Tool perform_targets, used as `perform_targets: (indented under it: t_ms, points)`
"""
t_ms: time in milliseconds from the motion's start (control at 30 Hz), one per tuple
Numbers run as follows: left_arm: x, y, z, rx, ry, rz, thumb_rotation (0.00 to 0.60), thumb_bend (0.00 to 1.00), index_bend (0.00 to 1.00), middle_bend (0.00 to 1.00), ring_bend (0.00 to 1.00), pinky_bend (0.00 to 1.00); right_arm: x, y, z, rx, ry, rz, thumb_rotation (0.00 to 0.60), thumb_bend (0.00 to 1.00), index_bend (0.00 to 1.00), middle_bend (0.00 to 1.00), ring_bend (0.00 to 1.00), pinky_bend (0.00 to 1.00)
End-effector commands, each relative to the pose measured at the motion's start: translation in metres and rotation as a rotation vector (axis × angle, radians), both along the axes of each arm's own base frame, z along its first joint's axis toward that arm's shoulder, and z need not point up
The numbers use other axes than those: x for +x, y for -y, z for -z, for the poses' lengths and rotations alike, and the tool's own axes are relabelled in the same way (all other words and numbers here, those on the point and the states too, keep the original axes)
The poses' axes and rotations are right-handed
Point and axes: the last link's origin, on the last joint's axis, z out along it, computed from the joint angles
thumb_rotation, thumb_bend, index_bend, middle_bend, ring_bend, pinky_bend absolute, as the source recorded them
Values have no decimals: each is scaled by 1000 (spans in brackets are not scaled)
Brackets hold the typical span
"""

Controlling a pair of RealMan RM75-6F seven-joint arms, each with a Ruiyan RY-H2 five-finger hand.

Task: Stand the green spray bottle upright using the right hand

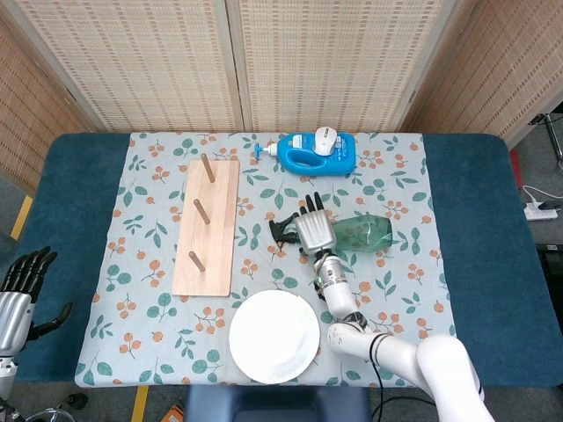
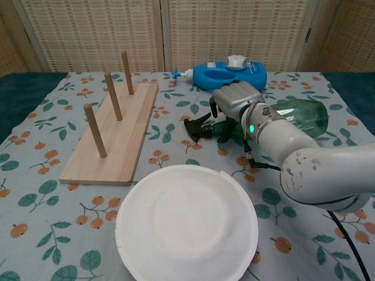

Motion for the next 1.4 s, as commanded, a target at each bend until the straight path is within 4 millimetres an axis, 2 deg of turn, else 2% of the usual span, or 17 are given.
perform_targets:
  t_ms: [33,300,600,933,1133,1400]
  points:
    - [-1,-1,-1,3,5,0,600,285,0,0,0,0,3,0,4,-2,5,-5,600,0,460,330,104,64]
    - [-2,-1,-2,6,18,2,600,284,0,0,0,0,-3,5,7,-23,-43,9,600,0,500,370,142,68]
    - [-2,-1,-1,2,21,3,600,285,0,0,0,0,-5,7,7,-64,-57,-16,600,11,657,487,257,115]
    - [-2,-1,1,-4,20,4,600,284,0,0,0,0,-2,7,-2,-95,-34,-49,600,43,692,514,273,118]
    - [-2,-2,5,-19,12,5,600,284,0,0,0,0,8,6,-29,-154,55,-110,600,45,698,517,277,118]
    - [0,-2,9,-29,-2,9,600,284,0,0,0,0,17,-1,-91,-274,330,-180,600,54,716,529,291,132]
